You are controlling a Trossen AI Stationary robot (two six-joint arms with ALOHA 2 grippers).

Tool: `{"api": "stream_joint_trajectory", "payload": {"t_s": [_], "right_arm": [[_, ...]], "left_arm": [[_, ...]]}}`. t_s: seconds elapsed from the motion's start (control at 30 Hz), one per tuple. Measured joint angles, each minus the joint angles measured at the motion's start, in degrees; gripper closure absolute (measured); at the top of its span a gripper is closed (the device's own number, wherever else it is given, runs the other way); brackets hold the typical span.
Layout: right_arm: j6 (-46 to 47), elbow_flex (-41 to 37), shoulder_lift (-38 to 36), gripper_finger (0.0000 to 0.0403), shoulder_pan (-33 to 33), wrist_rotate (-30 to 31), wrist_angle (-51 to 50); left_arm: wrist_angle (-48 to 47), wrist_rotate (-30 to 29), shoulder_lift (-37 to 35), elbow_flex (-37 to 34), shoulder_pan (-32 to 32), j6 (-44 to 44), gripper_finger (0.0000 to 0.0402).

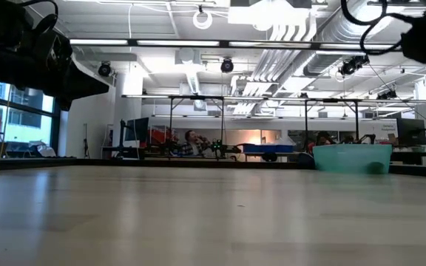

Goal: Sort silverware by color (type)
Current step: Put the blue spoon into the red bin, then return to Home Position

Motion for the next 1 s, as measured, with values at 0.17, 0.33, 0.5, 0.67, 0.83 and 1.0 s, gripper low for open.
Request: {"api": "stream_joint_trajectory", "payload": {"t_s": [0.17,0.33,0.5,0.67,0.83,1.0], "right_arm": [[1.31,-5.5,0.0,0.0403,1.5,-0.9,8.16],[1.17,-7.16,0.0,0.0401,2.66,-1.23,11.77],[-0.29,-5.77,0.0,0.0366,2.87,-1.1,12.4],[-2.89,-2.57,0.0,0.0306,2.83,0.64,11.35],[-7.57,4.01,-0.03,0.0306,2.82,7.92,11.42],[-13.48,7.53,-0.09,0.0378,-0.17,17.94,17.42]], "left_arm": [[0.01,-0.01,0.0,0.0,0.0,-0.02,0.0401],[0.08,-0.54,-0.01,0.0,0.0,2.81,0.0402],[3.36,-0.9,-0.16,-0.02,0.0,4.76,0.0402],[6.93,-0.9,-0.16,-0.02,0.0,7.45,0.0401],[7.02,-1.08,-0.16,-0.02,0.0,6.42,0.0401],[7.53,-1.34,-0.16,-0.02,0.0,5.71,0.0401]]}}
